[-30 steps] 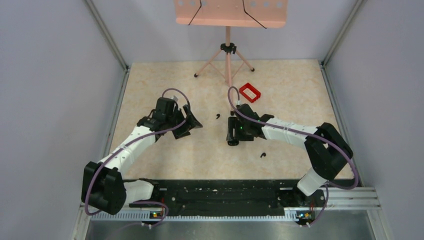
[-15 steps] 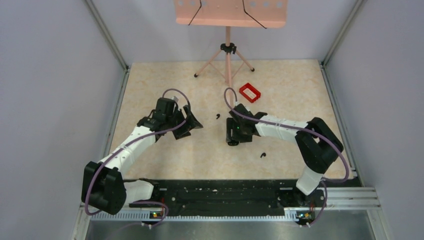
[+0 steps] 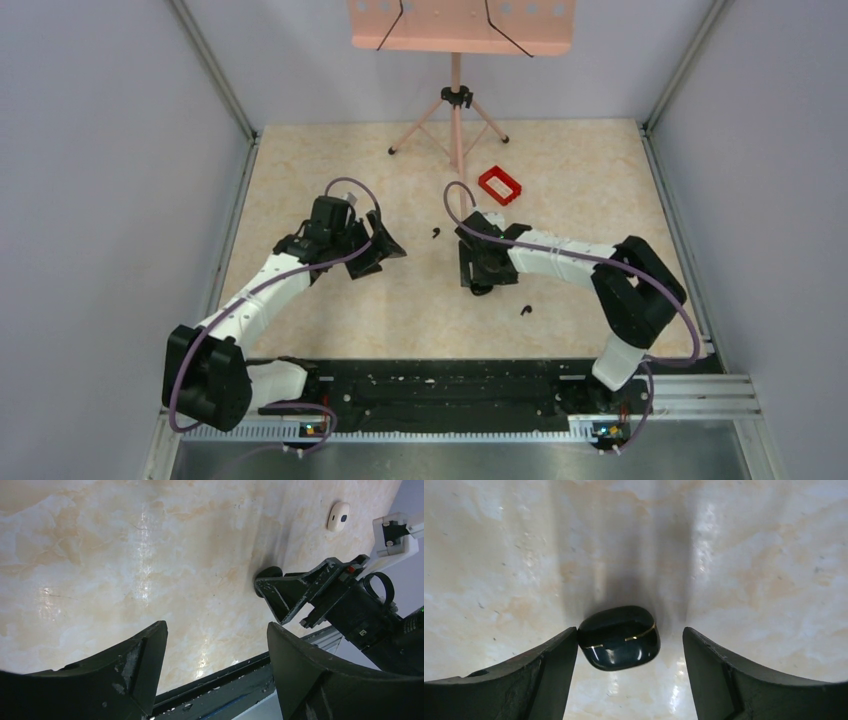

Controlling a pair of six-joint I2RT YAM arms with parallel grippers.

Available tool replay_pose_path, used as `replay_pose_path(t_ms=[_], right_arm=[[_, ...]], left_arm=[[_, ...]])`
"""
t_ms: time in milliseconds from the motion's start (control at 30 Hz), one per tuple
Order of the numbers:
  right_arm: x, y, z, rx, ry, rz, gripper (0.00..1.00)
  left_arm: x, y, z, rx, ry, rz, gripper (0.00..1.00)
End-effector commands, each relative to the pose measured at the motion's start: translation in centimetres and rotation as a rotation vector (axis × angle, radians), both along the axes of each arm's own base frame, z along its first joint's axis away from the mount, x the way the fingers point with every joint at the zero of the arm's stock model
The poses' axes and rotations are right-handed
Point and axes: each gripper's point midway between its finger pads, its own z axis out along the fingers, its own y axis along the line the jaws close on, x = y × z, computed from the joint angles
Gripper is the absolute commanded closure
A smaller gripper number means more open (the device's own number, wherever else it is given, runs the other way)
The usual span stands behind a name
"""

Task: Insert the wireless bluetooth earbuds into the charging case
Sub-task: Pick up the charging case from the center of the board.

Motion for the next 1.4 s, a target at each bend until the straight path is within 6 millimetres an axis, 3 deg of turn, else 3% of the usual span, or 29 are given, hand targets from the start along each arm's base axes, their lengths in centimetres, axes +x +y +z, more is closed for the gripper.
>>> replay_pose_path(t_ms=[0, 267, 367, 600, 1033, 1233, 1367], right_arm=[[-0.2, -2.0, 3.2, 0.009, -0.070, -0.033, 0.23], [-0.2, -0.9, 5.5, 0.190, -0.095, -0.210, 0.21], [-0.3, -1.5, 4.6, 0.231, -0.074, -0.367, 0.27], [-0.8, -0.5, 1.8, 0.289, 0.003, -0.502, 0.29], [1.2, 1.3, -0.3, 0.220, 0.024, -0.423, 0.42], [0.5, 2.5, -0.2, 0.266, 0.058, -0.329, 0.71], [0.3, 3.6, 1.6, 0.329, 0.057, -0.253, 0.75]], left_arm=[[0.3, -0.3, 0.7, -0.026, -0.041, -0.019, 0.22], [0.3, -0.5, 0.8, -0.040, -0.037, -0.023, 0.22], [0.2, -0.5, 0.8, -0.040, -0.038, -0.022, 0.22], [0.1, -0.4, 0.8, -0.036, -0.043, -0.024, 0.22], [-0.1, -0.3, 0.7, -0.033, -0.052, -0.030, 0.22], [-0.1, -0.5, 0.8, -0.029, -0.055, -0.055, 0.21], [-0.4, -0.8, 0.2, -0.041, -0.037, -0.083, 0.21]])
